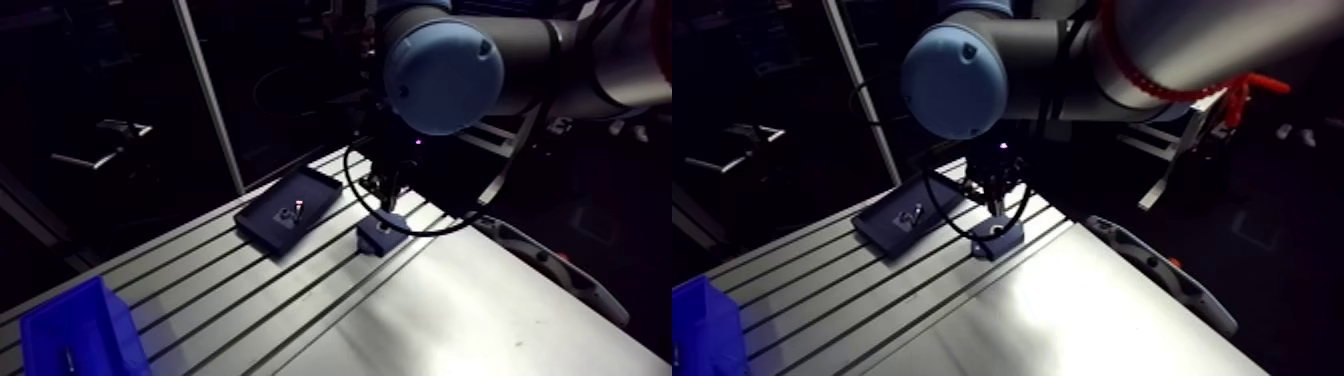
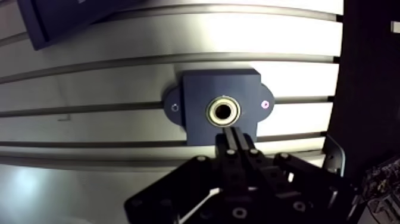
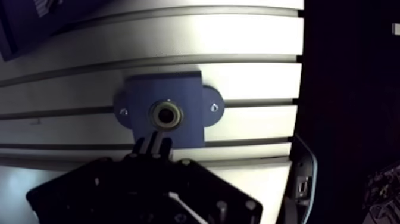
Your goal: Pick up the bearing and press it into the housing until flush.
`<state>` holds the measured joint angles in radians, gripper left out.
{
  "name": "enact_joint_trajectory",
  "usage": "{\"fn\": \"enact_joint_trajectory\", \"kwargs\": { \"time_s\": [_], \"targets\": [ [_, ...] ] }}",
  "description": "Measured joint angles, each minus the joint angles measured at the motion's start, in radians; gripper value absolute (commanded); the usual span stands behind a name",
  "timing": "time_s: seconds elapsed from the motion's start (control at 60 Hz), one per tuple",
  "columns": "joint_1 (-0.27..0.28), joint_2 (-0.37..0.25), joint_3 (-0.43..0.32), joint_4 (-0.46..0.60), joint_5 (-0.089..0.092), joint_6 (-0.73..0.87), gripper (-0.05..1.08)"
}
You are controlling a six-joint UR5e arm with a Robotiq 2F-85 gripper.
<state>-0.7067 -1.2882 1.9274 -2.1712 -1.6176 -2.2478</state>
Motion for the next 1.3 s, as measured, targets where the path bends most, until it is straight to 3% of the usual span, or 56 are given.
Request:
{"fn": "enact_joint_trajectory", "kwargs": {
  "time_s": [0.217, 0.433, 1.3],
  "targets": [
    [0.021, -0.076, -0.022, 0.115, 0.021, 0.009, 0.0],
    [0.069, -0.108, -0.075, 0.203, 0.037, 0.073, 0.0],
    [0.328, -0.078, -0.346, 0.432, 0.047, 0.345, 0.0]
  ]
}}
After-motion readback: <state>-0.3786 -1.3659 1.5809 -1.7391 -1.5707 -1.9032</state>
